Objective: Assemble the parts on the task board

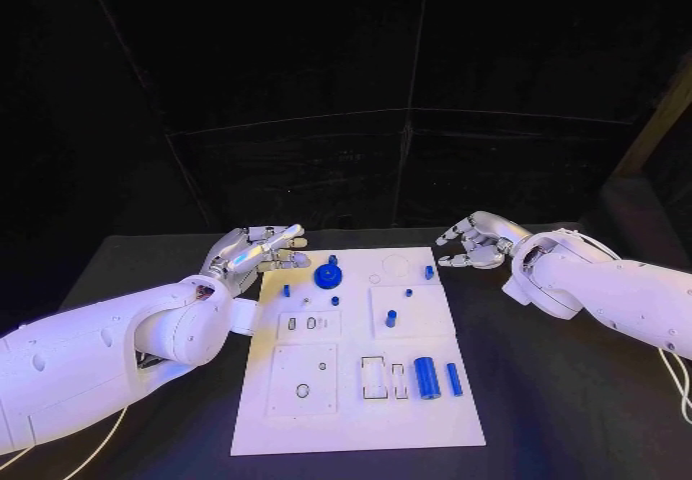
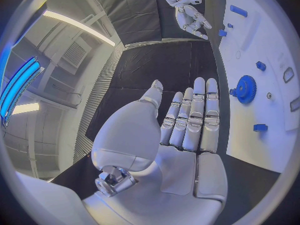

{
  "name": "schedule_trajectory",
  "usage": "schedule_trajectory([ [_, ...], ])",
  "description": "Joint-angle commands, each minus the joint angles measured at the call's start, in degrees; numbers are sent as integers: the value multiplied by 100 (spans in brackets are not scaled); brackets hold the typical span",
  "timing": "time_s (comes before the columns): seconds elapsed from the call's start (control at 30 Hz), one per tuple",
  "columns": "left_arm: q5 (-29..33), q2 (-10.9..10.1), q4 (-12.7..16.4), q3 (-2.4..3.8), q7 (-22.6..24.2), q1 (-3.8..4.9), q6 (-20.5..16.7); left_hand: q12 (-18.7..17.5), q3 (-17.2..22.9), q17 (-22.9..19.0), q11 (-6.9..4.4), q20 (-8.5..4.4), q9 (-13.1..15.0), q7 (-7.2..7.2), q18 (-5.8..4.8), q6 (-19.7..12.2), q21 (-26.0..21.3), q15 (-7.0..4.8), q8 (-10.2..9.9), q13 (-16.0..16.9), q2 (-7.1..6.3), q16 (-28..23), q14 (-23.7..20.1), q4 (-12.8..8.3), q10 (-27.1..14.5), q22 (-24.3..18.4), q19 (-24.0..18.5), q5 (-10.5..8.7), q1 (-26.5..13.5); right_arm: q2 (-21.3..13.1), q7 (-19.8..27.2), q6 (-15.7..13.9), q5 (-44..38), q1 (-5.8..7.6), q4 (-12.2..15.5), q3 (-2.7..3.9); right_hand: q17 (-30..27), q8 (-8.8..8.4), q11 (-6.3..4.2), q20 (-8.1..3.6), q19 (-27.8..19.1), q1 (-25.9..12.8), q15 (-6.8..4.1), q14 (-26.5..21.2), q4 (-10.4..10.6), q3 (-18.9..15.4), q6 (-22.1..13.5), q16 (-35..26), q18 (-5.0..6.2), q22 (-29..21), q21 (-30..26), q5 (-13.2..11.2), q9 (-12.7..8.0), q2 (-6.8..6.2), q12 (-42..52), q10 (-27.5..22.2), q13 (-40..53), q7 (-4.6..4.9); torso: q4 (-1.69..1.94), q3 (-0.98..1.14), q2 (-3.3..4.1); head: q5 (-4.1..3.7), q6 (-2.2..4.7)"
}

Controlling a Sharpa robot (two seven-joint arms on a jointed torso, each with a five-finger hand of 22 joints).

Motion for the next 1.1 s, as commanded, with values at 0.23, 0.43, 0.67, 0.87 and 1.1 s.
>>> schedule_trajectory([
  [0.23, 32, 14, -72, 4, 140, 5, 59, -36, -4, 24, -9, -12, 1, -5, 78, 13, -42, 10, -23, -2, 79, -56, 42, -61, 19, -18, 47, 31, 50, 41, 224, 238, 108, -127, -157, 0, 918, -1, -7, 13, -38, 99, -17, 459, -86, -1, -17, -26, -78, -8, -25, 36, 4, -1, -35, -46, 64, 3, 11, -26, 3, -85, -26],
  [0.43, 32, 30, -102, 4, 164, 4, 70, -38, -1, 29, -11, -12, 2, -7, 79, 18, -47, 9, -24, -1, 85, -60, 44, -71, 24, -21, 51, 31, 61, 144, 238, 265, 67, -204, -241, 0, 929, -6, -6, 12, -38, 113, -16, 462, -96, 0, -29, -21, -78, -7, -25, 33, 2, 2, -36, -46, 65, 5, 25, -23, 3, -91, -57],
  [0.67, 32, 40, -120, 4, 172, 3, 79, -38, -1, 29, -11, -12, 2, -7, 79, 18, -47, 9, -24, -1, 85, -60, 44, -71, 24, -21, 51, 31, 61, 256, 242, 273, 22, -242, -332, 0, 939, -8, -5, 11, -37, 122, -15, 464, -101, 2, -35, -16, -79, -3, -23, 26, 2, 10, -30, -42, 70, 6, 13, -32, 5, -85, -73],
  [0.87, 32, 46, -128, 4, 164, 2, 93, -38, -1, 29, -11, -12, 2, -7, 79, 18, -47, 9, -24, -1, 85, -60, 44, -71, 24, -21, 51, 31, 61, 329, 241, 300, 14, -253, -380, 0, 947, -4, -1, 9, -35, 127, -14, 466, -102, 7, -32, -12, -79, 0, -22, 14, 3, 32, -19, -33, 81, 11, 10, -33, 3, -92, -89],
  [1.1, 32, 60, -137, 4, 151, 2, 101, -38, -1, 29, -11, -12, 2, -7, 79, 18, -47, 9, -24, -1, 85, -60, 44, -71, 24, -21, 51, 31, 61, 402, 238, 376, -18, -278, -421, 0, 969, 34, 0, 9, -28, 164, -11, 472, -128, 25, 33, -2, -83, 15, -14, -35, 17, 91, 2, -16, 102, 12, 17, -35, 2, -70, -114],
])
